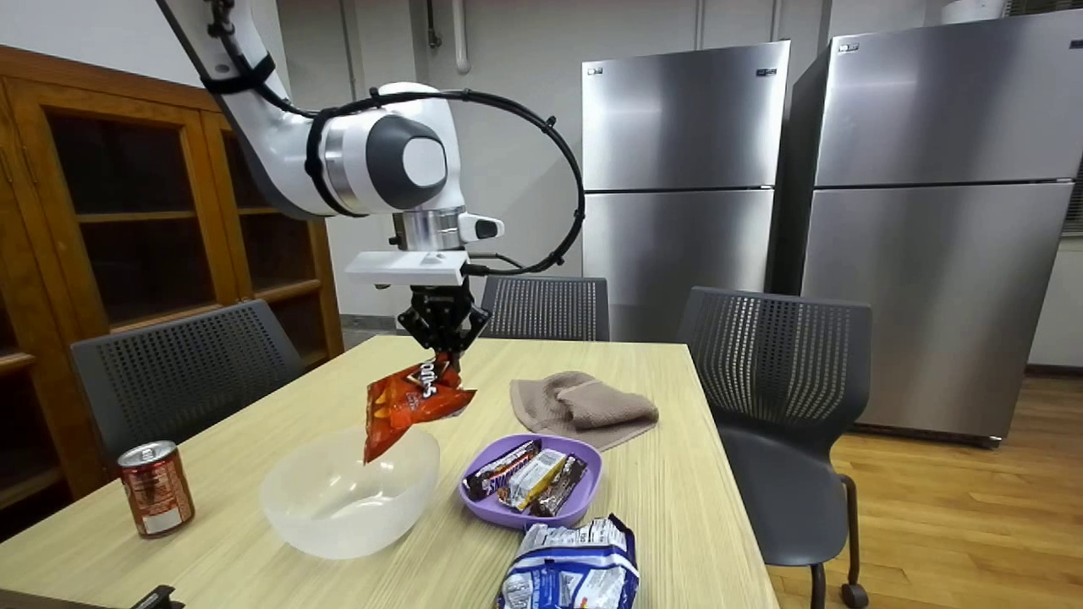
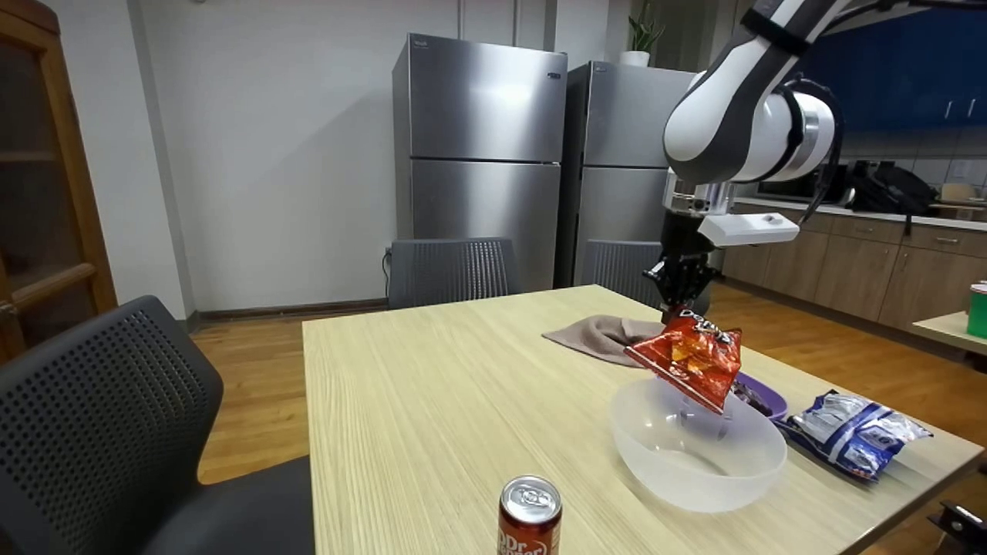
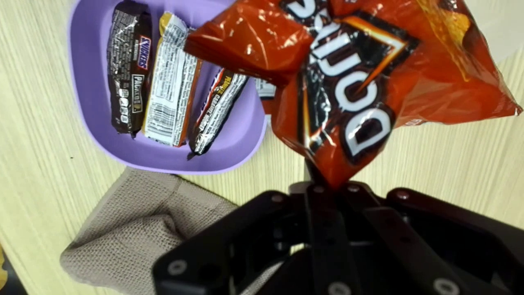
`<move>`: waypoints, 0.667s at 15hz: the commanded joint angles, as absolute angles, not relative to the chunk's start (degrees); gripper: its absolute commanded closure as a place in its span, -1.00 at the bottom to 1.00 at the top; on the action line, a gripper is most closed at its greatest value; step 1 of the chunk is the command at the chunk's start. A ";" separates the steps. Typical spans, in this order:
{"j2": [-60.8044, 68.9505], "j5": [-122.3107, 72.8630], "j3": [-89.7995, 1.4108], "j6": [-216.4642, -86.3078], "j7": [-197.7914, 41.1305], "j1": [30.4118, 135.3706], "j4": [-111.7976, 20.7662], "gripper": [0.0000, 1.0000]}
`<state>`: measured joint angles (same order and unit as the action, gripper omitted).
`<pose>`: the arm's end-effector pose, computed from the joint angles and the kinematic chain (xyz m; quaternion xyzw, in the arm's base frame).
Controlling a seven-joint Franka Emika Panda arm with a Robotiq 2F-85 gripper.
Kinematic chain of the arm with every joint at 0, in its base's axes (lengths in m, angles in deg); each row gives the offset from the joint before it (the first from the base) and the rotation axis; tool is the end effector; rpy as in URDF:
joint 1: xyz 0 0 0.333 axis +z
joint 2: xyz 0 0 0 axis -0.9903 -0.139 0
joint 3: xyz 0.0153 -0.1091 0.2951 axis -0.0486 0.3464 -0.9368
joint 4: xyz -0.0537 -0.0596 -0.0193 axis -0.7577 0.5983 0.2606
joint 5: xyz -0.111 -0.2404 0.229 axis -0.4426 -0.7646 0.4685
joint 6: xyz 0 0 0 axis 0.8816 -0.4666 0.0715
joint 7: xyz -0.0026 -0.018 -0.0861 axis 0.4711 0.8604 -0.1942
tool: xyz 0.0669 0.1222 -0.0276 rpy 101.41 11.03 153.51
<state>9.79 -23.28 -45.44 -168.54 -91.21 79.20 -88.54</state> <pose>0.4963 -0.0480 0.2576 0.9981 0.0357 0.0468 0.0168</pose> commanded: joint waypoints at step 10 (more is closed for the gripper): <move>9.71 -24.21 -48.51 -170.74 -96.71 79.67 -93.53 1.00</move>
<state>9.46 -23.68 -47.93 -169.88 -95.58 79.56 -92.95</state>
